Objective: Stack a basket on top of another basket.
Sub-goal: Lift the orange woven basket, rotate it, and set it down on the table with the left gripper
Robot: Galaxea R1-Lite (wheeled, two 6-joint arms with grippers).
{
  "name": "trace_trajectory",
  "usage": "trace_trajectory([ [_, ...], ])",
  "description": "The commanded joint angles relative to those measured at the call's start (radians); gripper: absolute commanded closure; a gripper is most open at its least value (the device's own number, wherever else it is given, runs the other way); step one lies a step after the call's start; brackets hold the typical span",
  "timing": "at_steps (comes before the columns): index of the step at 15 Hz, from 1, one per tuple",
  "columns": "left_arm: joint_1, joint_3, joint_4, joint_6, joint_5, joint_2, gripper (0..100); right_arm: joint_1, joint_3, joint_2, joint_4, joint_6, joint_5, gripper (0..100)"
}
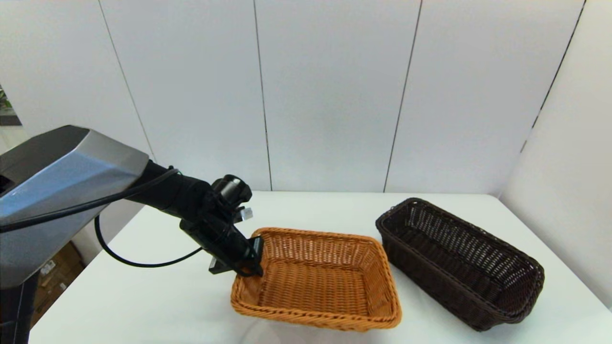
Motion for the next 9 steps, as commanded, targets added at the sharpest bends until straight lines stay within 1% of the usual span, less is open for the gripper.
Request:
trace_trajectory([
  [1, 0.000, -0.007, 0.002, -0.003, -0.003, 0.006, 100, 0.000, 0.000, 0.000, 0.000, 0.000, 0.001, 0],
  [6, 0.000, -0.010, 0.002, -0.003, -0.001, 0.007, 100, 0.000, 0.000, 0.000, 0.000, 0.000, 0.001, 0],
  [9, 0.001, -0.008, 0.004, -0.032, -0.001, 0.006, 100, 0.000, 0.000, 0.000, 0.000, 0.000, 0.001, 0],
])
